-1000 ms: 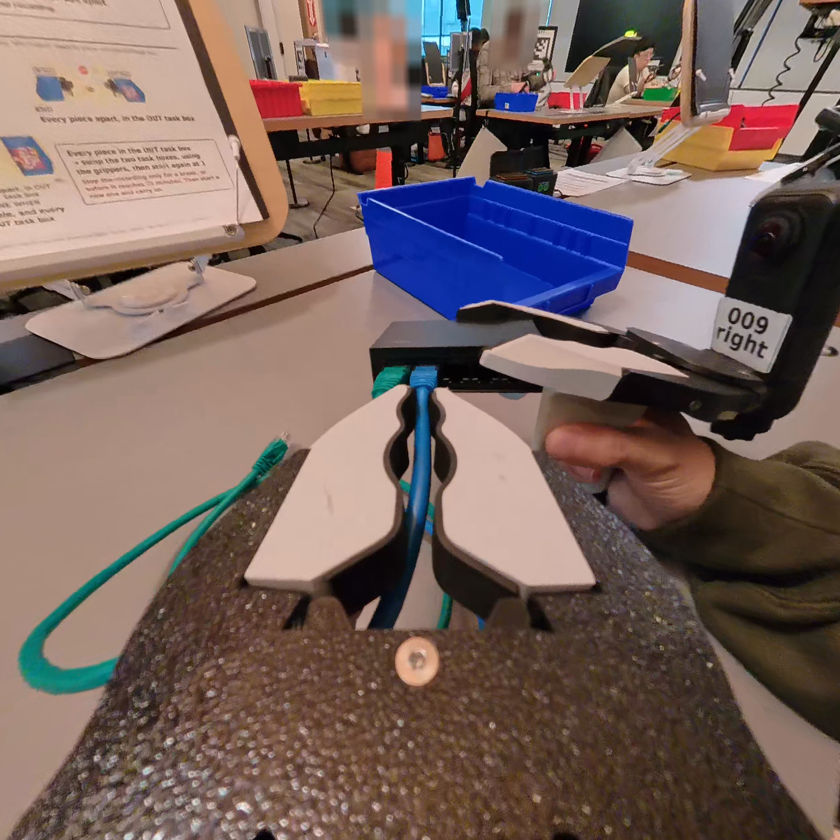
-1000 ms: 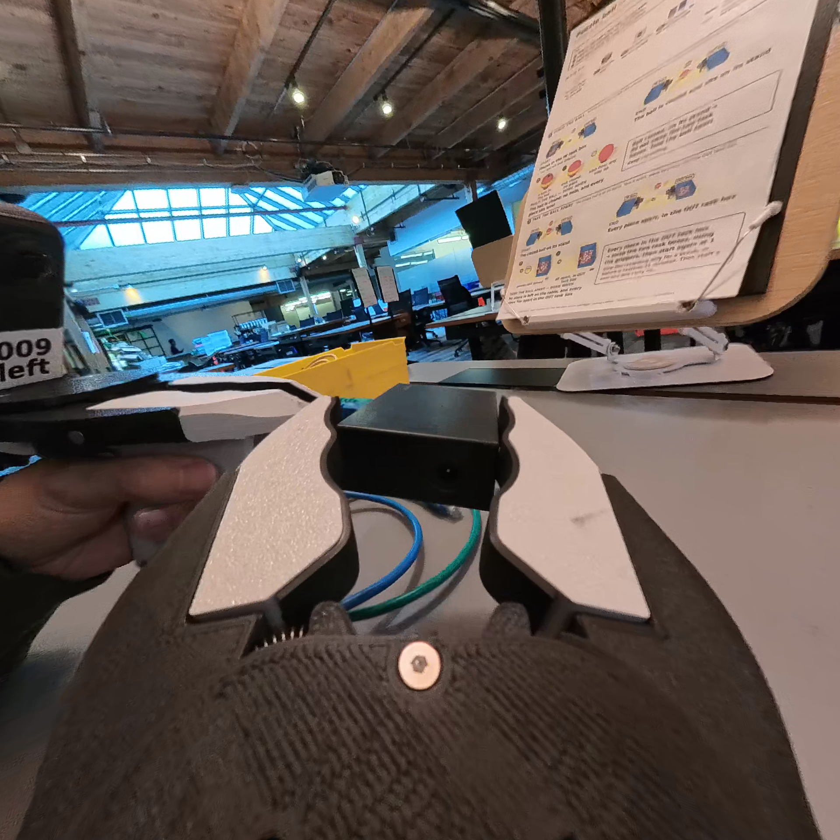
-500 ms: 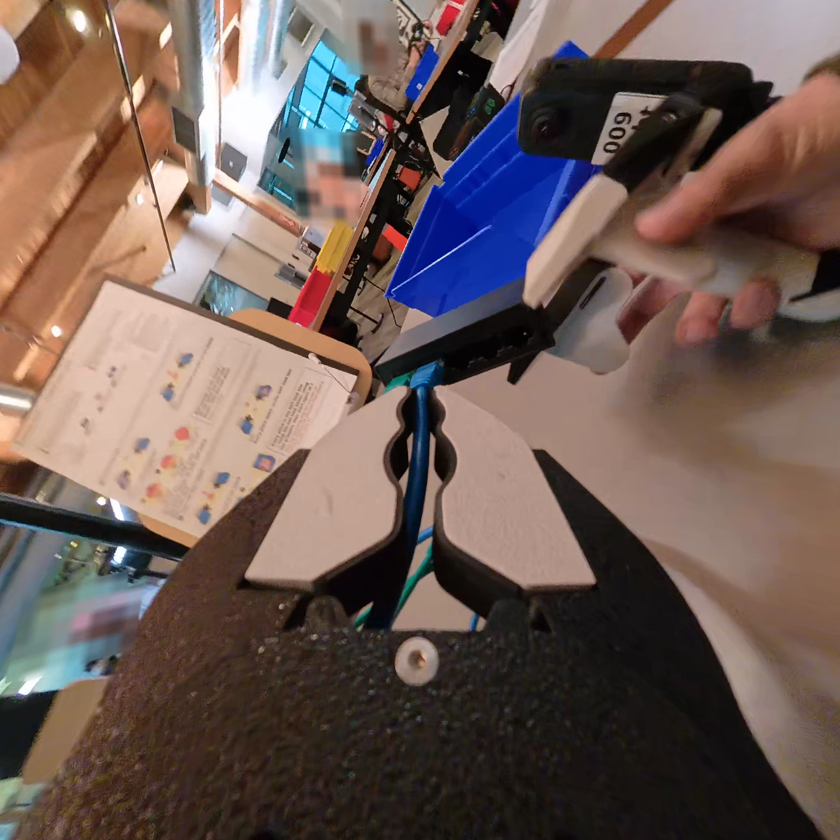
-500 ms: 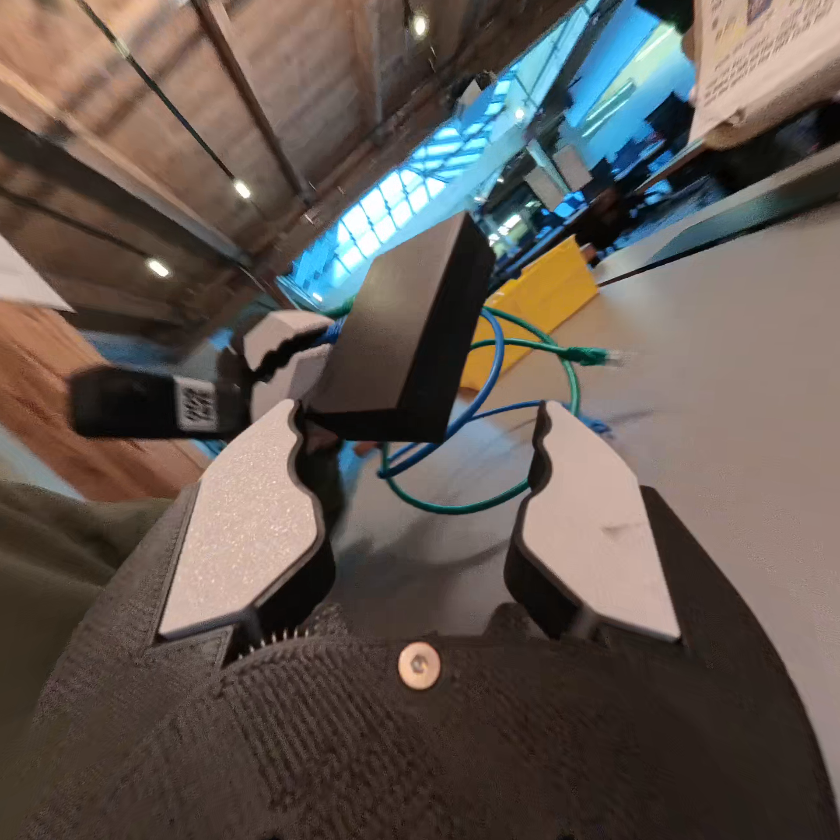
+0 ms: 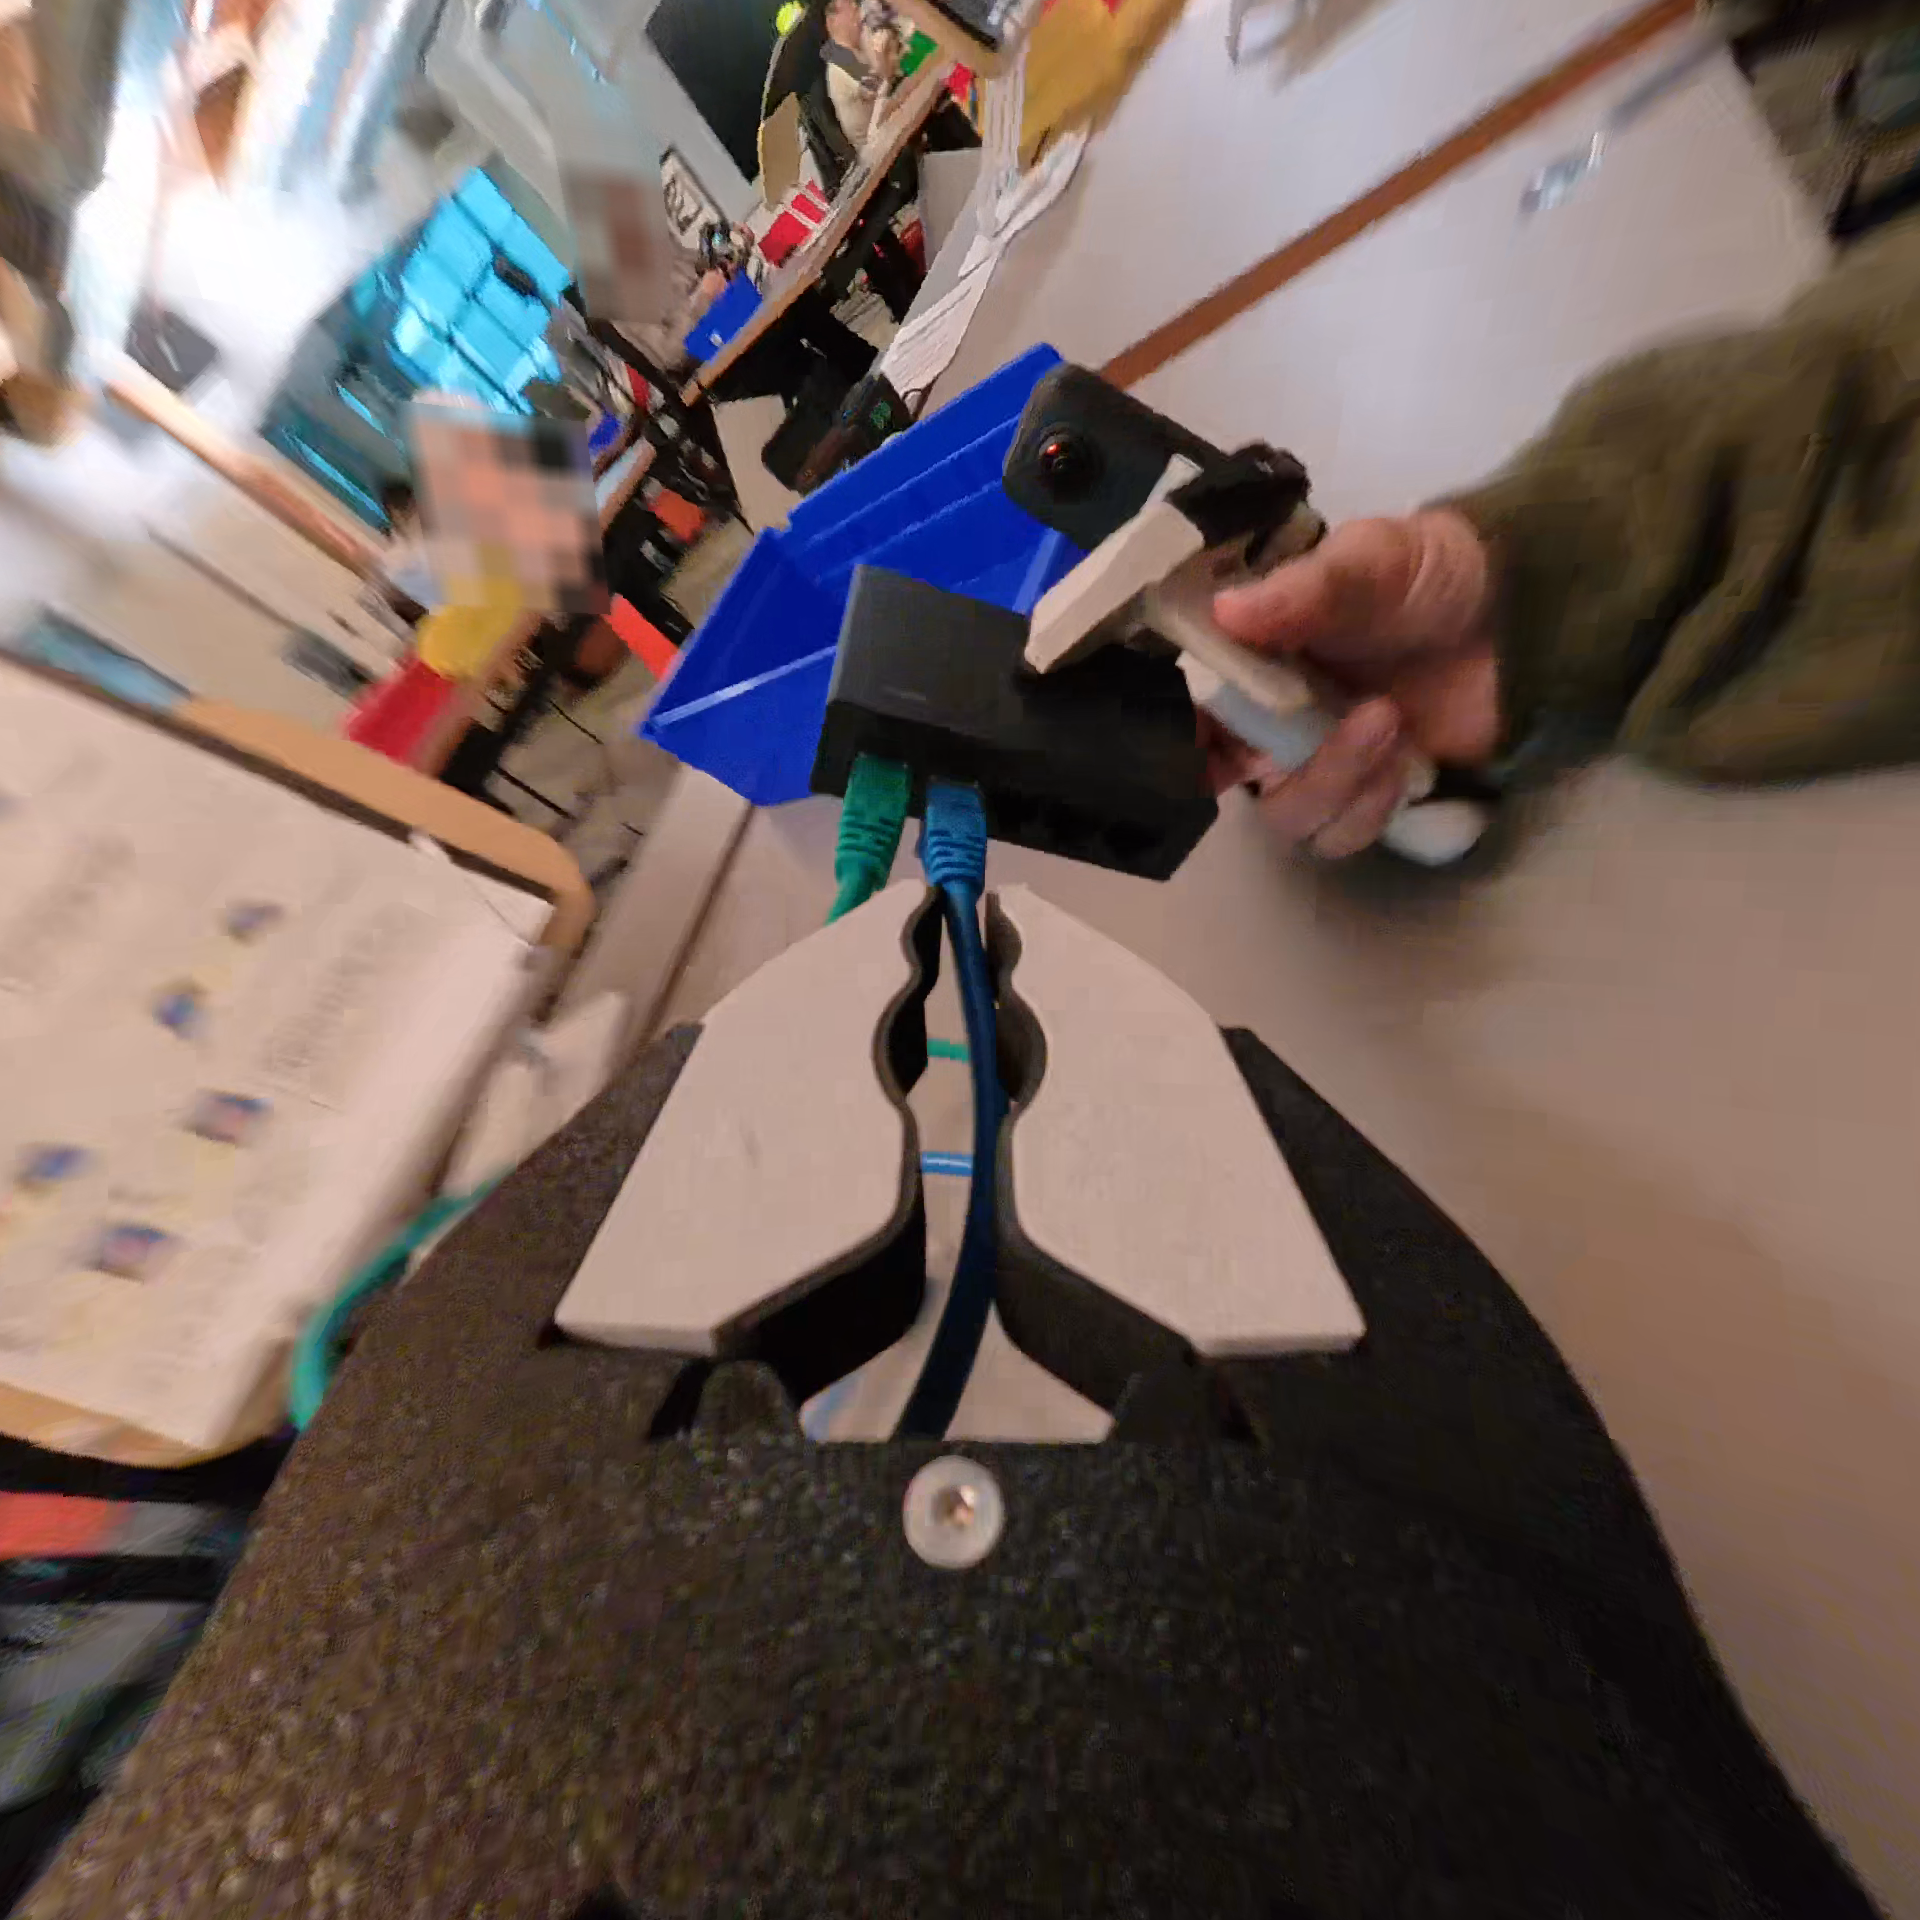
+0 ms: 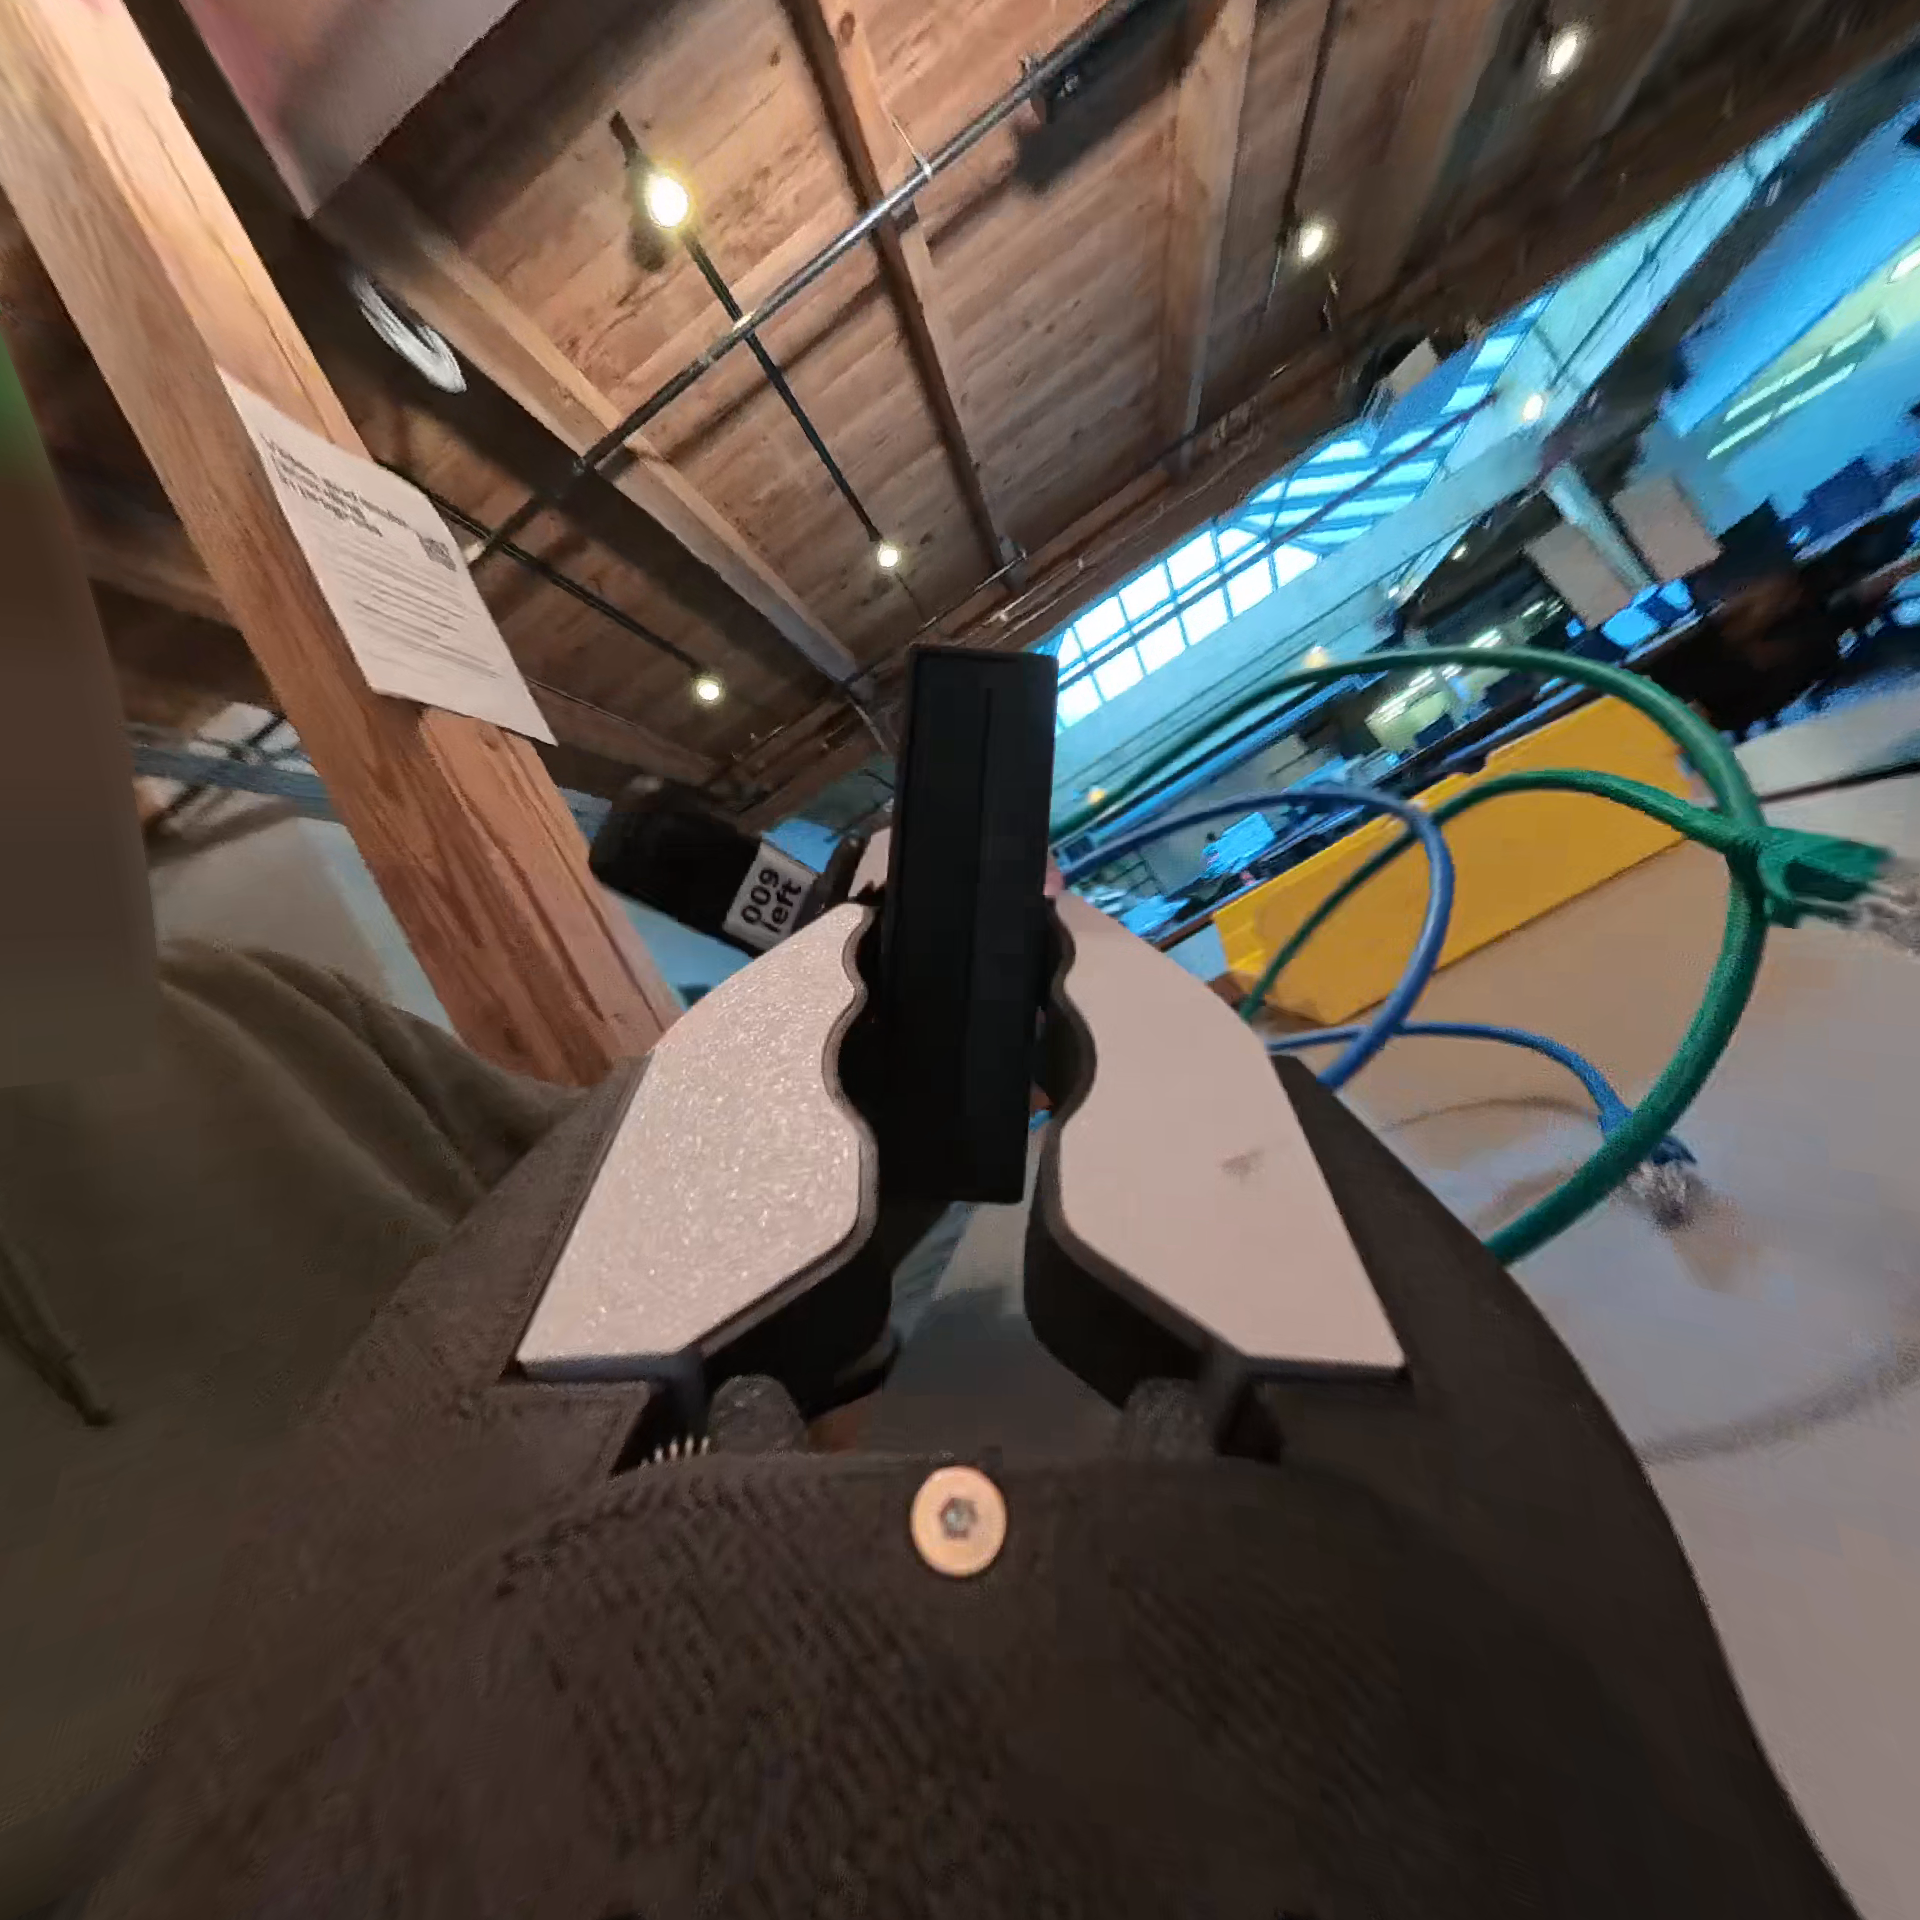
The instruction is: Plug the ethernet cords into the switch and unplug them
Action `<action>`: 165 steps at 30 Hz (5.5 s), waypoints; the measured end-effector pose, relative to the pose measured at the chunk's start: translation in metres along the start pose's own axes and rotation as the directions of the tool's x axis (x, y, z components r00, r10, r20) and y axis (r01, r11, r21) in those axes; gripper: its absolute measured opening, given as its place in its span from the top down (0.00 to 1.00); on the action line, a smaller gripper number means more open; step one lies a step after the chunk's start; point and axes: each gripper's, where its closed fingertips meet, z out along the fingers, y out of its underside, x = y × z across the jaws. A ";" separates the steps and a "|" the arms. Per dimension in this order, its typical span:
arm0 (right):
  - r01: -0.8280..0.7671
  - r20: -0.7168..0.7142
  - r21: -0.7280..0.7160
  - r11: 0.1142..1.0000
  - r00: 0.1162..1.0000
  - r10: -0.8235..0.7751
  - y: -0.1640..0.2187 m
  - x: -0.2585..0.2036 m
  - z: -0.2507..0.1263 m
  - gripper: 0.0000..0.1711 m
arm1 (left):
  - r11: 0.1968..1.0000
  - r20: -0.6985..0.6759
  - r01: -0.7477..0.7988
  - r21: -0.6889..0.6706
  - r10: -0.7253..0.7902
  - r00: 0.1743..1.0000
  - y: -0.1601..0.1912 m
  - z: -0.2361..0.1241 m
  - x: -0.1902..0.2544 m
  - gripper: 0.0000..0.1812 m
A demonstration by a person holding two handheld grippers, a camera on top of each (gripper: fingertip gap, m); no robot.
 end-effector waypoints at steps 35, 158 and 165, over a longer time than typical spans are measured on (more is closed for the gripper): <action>0.173 0.008 -0.049 0.984 0.985 -0.173 0.013 -0.007 0.004 0.84 | 0.596 -0.176 0.800 0.064 -0.782 0.597 0.004 -0.007 0.017 0.96; 0.489 -0.407 -0.331 0.807 0.697 -0.590 -0.001 0.043 -0.012 0.39 | 0.735 0.475 0.541 -0.409 -0.334 0.814 0.068 0.007 0.010 0.97; 0.634 -0.445 -0.491 0.597 0.407 -0.798 0.008 0.048 0.011 0.32 | 0.674 0.419 0.527 -0.518 -0.337 0.843 0.059 -0.002 0.005 0.97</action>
